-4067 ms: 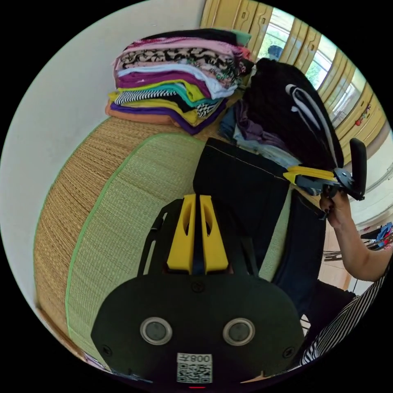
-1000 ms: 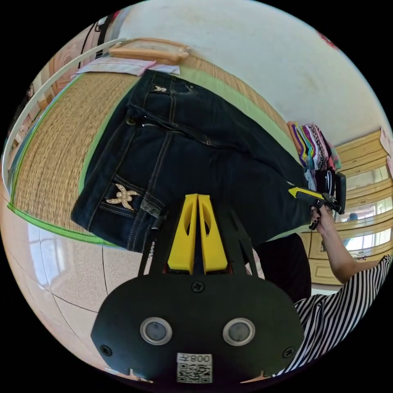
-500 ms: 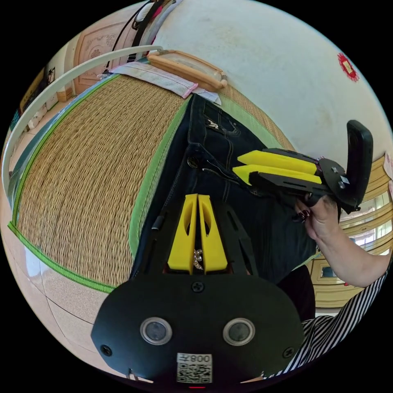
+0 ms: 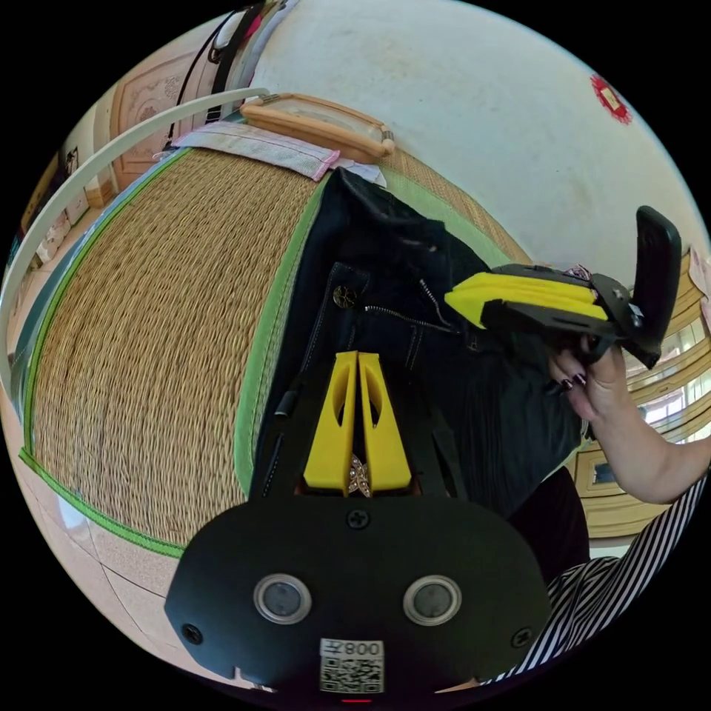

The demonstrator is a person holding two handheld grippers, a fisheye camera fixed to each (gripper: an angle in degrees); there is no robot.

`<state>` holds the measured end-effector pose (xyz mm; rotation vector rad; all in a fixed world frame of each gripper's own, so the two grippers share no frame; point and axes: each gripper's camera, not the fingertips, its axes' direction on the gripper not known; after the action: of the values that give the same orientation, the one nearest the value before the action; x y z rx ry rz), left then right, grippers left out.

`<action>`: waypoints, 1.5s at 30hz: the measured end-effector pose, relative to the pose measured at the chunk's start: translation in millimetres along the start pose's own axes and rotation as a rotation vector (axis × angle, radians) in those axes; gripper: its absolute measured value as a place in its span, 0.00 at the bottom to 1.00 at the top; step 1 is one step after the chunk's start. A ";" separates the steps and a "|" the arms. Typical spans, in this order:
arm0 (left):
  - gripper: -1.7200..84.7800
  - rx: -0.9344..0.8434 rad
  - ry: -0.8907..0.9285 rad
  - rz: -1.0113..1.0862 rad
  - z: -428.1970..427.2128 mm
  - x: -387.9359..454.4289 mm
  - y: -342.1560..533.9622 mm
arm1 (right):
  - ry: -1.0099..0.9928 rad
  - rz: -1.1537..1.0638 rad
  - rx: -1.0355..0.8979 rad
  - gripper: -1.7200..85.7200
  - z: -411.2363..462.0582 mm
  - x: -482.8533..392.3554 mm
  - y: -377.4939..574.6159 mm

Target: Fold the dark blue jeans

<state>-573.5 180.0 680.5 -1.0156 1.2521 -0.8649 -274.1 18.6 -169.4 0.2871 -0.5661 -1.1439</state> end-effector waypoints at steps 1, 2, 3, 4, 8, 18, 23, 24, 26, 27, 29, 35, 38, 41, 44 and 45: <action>0.02 0.002 0.000 -0.002 -1.4 -2.2 0.4 | -0.001 -0.003 -0.018 0.03 6.9 -0.5 -2.7; 0.02 0.011 0.003 -0.011 -5.3 -6.9 1.8 | -0.001 -0.009 -0.047 0.03 20.4 -0.7 -7.8; 0.02 0.038 -0.014 -0.032 -12.2 -11.3 4.2 | 0.007 -0.011 -0.080 0.03 32.8 0.0 -12.9; 0.02 0.061 -0.026 -0.041 -17.2 -13.2 5.6 | 0.011 -0.011 -0.093 0.03 38.0 0.4 -15.3; 0.02 0.253 0.044 -0.031 -49.6 -21.2 5.4 | 0.029 -0.025 -0.096 0.03 51.1 3.6 -27.5; 0.02 0.033 -0.052 0.033 -23.8 -43.7 -16.5 | -0.057 0.119 -0.022 0.02 31.0 46.6 -26.8; 0.02 0.021 -0.071 0.070 -26.1 -46.3 -22.4 | -0.028 0.138 -0.097 0.02 48.9 61.4 -27.6; 0.02 0.023 -0.058 0.065 -26.7 -48.9 -23.4 | 0.005 0.112 -0.080 0.02 50.9 58.2 -29.4; 0.02 0.024 -0.037 0.063 -27.3 -52.4 -25.4 | 0.064 0.076 -0.084 0.02 53.2 52.1 -31.6; 0.02 0.025 -0.027 0.060 -27.7 -54.1 -26.6 | 0.099 0.061 -0.076 0.02 54.3 48.5 -31.1; 0.02 0.028 -0.021 0.058 -28.4 -55.3 -28.3 | 0.133 0.062 -0.048 0.02 55.6 46.1 -28.0; 0.02 0.068 -0.005 0.090 -44.1 -37.0 -40.7 | 0.059 0.151 -0.033 0.02 55.2 64.1 -27.0; 0.02 0.011 -0.029 0.157 -35.3 -18.9 -50.2 | 0.065 0.157 -0.025 0.02 55.4 67.4 -25.3; 0.02 -0.049 -0.074 0.210 -16.4 -18.6 -50.8 | 0.034 0.186 -0.020 0.02 52.3 75.2 -21.8; 0.02 -0.049 -0.028 0.170 -16.0 -21.8 -53.0 | -0.062 0.237 -0.013 0.02 36.5 91.5 -11.6; 0.02 -0.042 -0.034 0.174 -15.3 -19.9 -53.4 | -0.060 0.270 0.013 0.02 29.0 97.8 -3.3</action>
<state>-590.3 178.9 737.1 -0.9352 1.3135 -0.6870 -264.0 -70.2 -120.2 0.1812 -0.6441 -0.8900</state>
